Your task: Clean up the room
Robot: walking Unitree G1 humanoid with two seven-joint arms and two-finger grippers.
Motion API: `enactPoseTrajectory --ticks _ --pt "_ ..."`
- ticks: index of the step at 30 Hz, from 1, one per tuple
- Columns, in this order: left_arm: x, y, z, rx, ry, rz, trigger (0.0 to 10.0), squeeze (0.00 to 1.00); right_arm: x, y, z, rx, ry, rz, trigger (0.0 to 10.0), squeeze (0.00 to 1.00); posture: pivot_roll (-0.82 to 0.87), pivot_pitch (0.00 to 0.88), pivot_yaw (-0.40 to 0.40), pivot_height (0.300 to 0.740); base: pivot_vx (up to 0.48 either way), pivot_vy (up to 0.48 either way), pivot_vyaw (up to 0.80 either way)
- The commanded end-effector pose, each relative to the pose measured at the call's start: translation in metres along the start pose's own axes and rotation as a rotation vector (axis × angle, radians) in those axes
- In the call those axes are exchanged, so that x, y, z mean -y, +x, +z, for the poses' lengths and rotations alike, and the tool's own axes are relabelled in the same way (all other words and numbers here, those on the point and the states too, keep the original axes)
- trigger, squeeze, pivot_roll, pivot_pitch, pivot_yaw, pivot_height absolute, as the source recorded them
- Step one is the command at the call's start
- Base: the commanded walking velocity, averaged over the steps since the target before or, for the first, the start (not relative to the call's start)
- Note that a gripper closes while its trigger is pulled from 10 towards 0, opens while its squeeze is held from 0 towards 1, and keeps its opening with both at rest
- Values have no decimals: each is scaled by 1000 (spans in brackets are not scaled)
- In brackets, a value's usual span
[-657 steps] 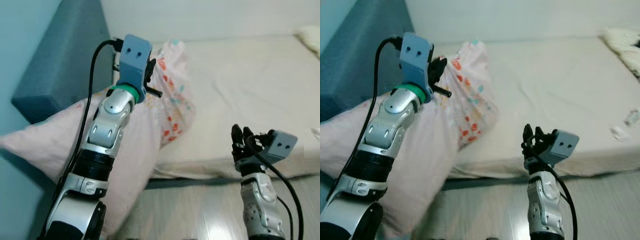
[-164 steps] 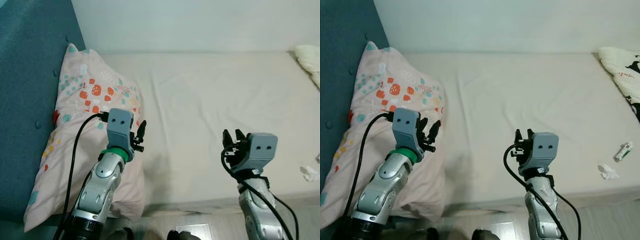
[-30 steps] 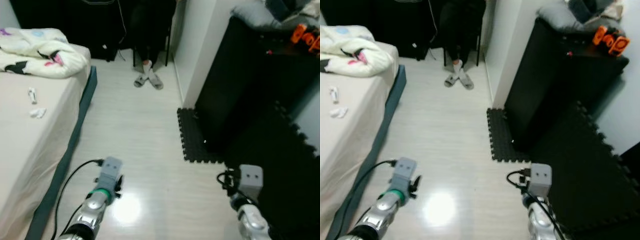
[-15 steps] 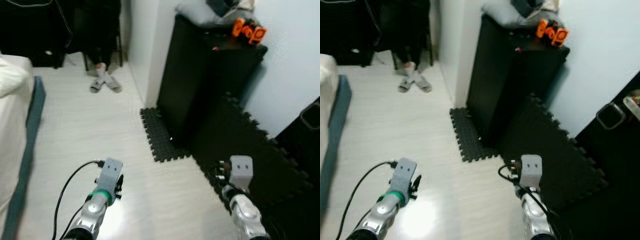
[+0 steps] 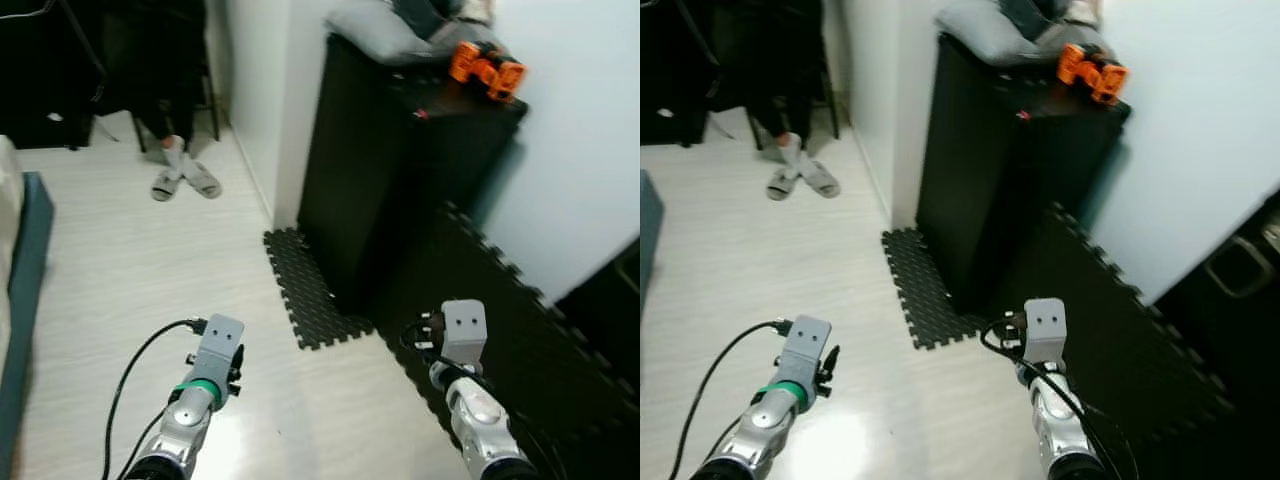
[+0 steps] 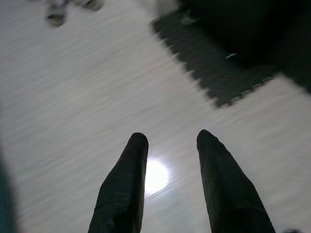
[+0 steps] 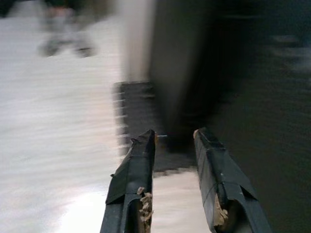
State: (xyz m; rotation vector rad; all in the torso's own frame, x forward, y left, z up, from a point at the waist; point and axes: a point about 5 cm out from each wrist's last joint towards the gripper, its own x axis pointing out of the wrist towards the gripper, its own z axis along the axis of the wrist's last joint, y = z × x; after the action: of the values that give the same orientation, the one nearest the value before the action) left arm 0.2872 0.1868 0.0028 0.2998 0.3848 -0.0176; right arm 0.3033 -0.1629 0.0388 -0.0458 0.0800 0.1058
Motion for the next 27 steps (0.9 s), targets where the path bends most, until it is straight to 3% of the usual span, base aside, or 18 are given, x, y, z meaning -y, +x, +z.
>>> enactPoseTrajectory --ticks 1,5,11,15,17,22,27 --pt "13 -1 -1 -9 -2 -34 10000 0 10 -8 -9 -37 -7 -28 10000 0 56 59 -45 740 382 0 0" --pt "11 0 0 -8 -8 -36 10000 0 -2 -5 -7 -20 -15 18 10000 0 55 57 -10 740 176 0 0" --pt "10 0 2 6 -6 -52 10000 0 -7 -2 -4 -10 -6 21 10000 0 57 53 12 740 0 0 0" --pt "8 0 8 45 16 -138 10000 0 -24 4 0 -2 5 63 10000 0 76 50 -19 740 0 0 0" --pt "5 -1 8 60 26 -127 10000 0 -30 7 3 2 9 90 10000 0 94 49 -55 740 0 0 0" --pt "1 -2 10 78 -6 -84 10000 0 -28 14 9 -3 16 84 10000 0 113 48 -77 740 0 0 0" --pt "8 0 20 111 37 -149 10000 0 -26 18 12 0 79 13 10000 0 96 48 37 740 0 0 0"
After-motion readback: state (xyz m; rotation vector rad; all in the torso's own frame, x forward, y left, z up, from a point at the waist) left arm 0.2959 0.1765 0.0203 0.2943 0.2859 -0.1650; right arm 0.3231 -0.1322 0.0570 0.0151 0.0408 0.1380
